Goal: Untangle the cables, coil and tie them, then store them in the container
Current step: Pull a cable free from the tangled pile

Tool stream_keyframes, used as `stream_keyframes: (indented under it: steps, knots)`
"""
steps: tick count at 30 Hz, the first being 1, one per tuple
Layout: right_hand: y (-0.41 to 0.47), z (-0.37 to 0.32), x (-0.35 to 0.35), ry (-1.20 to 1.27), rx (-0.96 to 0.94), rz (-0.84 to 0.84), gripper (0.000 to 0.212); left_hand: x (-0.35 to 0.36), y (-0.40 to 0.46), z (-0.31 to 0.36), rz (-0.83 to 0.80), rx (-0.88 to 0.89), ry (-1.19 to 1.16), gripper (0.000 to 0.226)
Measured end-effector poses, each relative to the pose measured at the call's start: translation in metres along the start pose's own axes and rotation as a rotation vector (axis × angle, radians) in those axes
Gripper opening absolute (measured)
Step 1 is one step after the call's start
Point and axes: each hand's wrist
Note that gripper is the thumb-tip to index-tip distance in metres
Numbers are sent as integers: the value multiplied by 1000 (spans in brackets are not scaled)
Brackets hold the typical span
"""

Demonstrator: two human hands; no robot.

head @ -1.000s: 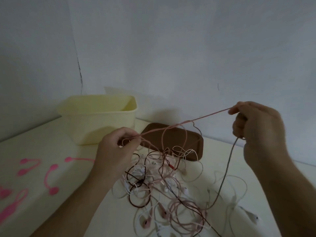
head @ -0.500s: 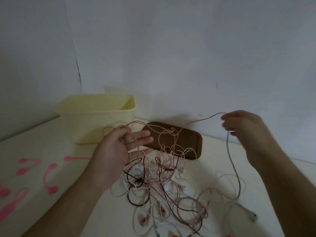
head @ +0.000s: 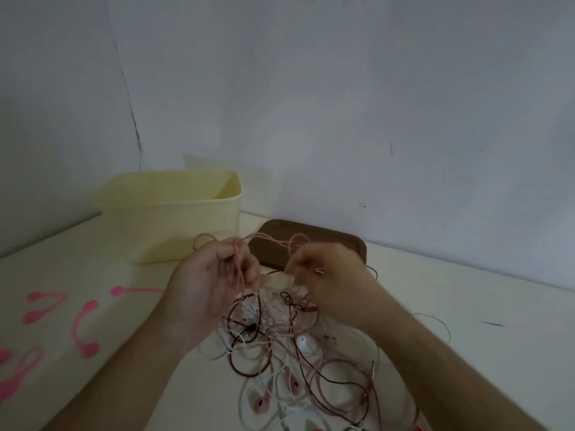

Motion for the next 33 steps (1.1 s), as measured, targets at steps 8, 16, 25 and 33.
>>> stream_keyframes:
  steps: [8,16,25,33]
  knots:
    - [-15,-28,-109,1125,-101,255,23,-14,13,-11,362,-132,246,21]
    - [-25,-24,-119,551,-151,366,24,-1,1,-6,281,20,642,25]
    - [-20,-51,-45,-70,-274,-177,21,27,-13,-1,-158,327,560,38]
    - [-18,-48,-36,-90,-180,-328,27,17,-10,-2,-173,404,683,103]
Point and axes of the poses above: each hand's wrist, its own y-axis towards the middle knuckle, its own x-axis out of the palm, z = x × y, and after that the axes turned 3 degrees about -z, right-handed
